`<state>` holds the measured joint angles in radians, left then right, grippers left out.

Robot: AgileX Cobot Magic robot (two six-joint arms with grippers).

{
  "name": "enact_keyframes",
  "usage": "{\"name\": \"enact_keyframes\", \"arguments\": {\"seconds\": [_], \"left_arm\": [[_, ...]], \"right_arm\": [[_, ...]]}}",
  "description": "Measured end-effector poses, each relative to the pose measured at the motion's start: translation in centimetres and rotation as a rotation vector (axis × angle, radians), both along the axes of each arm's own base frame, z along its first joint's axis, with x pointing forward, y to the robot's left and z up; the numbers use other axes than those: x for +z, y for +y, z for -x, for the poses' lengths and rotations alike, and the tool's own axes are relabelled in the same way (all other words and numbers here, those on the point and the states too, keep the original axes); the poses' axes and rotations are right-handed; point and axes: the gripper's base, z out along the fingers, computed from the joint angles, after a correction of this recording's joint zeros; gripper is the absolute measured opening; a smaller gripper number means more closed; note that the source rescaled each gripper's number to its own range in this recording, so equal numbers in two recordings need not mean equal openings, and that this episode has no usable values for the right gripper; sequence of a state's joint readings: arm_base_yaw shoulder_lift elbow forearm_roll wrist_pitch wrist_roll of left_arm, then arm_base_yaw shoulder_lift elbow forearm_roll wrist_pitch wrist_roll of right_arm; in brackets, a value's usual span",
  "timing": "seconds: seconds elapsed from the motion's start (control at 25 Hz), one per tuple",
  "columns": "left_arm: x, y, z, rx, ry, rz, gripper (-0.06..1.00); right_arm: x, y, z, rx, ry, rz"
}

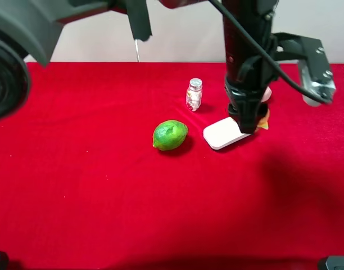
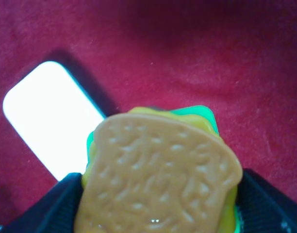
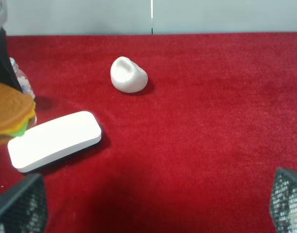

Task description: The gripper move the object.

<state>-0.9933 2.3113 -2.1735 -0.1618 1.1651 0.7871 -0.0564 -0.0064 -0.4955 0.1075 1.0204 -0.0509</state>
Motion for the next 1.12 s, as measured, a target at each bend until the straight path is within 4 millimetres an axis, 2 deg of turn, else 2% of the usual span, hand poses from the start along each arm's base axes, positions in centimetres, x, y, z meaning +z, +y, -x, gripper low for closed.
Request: {"name": "enact_keyframes", "arguments": {"seconds": [0.36,0.56,0.96,1.12], "left_arm": [[0.0,-1.8,3.2,0.021,0.012,-0.010,0.00],[-1.2,-1.9,4.4,0.004,0.008,-0.064,0.00],[-2.7,-1.5,4.7,0.042,0.032,-0.118,0.00],[-4.0,-0.9,4.8,0.042,0.034,-0.170,0.00]], "right_arm": [[0.0,0.0,0.0,0.000,0.000,0.000],[0.0,0.0,0.0,0.000,0.000,0.000],[0.0,0.0,0.0,0.000,-0.001,0.000],[0.0,0.0,0.0,0.000,-0.001,0.000]]}}
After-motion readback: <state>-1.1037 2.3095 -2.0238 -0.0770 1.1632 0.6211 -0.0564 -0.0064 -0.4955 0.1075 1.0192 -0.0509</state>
